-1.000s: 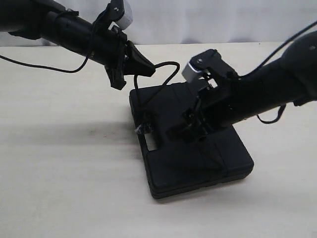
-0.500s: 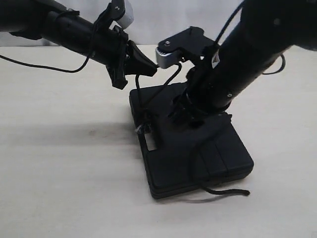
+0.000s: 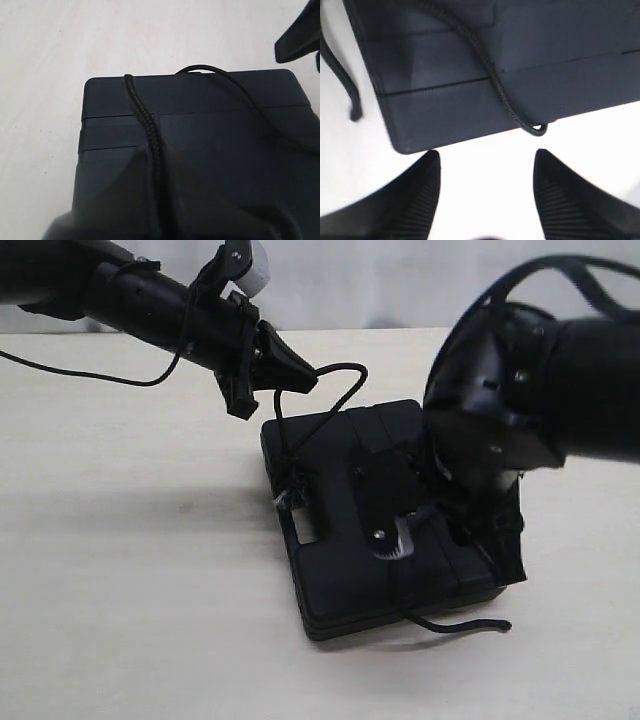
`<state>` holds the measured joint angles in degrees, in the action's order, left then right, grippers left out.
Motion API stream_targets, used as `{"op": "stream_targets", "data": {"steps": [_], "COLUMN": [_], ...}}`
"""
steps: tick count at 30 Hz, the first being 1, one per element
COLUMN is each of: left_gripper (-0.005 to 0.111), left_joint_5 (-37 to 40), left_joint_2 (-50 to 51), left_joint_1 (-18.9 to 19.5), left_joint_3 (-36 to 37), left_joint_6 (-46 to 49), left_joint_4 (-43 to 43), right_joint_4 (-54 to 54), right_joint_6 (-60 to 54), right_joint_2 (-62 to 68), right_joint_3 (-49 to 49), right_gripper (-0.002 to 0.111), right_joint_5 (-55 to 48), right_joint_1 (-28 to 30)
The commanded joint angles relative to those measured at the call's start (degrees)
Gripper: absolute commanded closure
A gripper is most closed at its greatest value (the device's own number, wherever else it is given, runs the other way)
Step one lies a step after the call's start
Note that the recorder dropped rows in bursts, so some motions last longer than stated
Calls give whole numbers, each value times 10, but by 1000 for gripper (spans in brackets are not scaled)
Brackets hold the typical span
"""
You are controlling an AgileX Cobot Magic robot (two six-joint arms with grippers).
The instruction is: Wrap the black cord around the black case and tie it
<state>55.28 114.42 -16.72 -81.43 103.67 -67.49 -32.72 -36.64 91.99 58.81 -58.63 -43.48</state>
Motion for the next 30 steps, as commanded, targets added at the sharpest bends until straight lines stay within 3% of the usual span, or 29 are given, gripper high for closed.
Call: {"op": "stream_targets", "data": {"steps": [1,7,20,27,30], "left_gripper": [107,107,107,107,107], "left_joint_5": [-1,-1,-1,1,1], "left_joint_2": [-5,-5,-5,-5,-5], "left_joint_1": [0,0,0,0,0], "left_joint_3": [0,0,0,0,0], "left_joint_6": [-6,-6,-6,-6,-6], "left_joint_4": [-7,-7,-6,-6,-4], "right_joint_4": [-88,-164,-122,-206,-222], "right_joint_6": [12,77,74,148,178], "right_joint_2": [1,2,10,46,46], "right_joint_3": [-56,-110,-118,-129,-129], "right_gripper": [55,55,57,63,83], "right_joint_5": [122,252,256,266,280], "right_joint_1": [1,18,43,43,43]}}
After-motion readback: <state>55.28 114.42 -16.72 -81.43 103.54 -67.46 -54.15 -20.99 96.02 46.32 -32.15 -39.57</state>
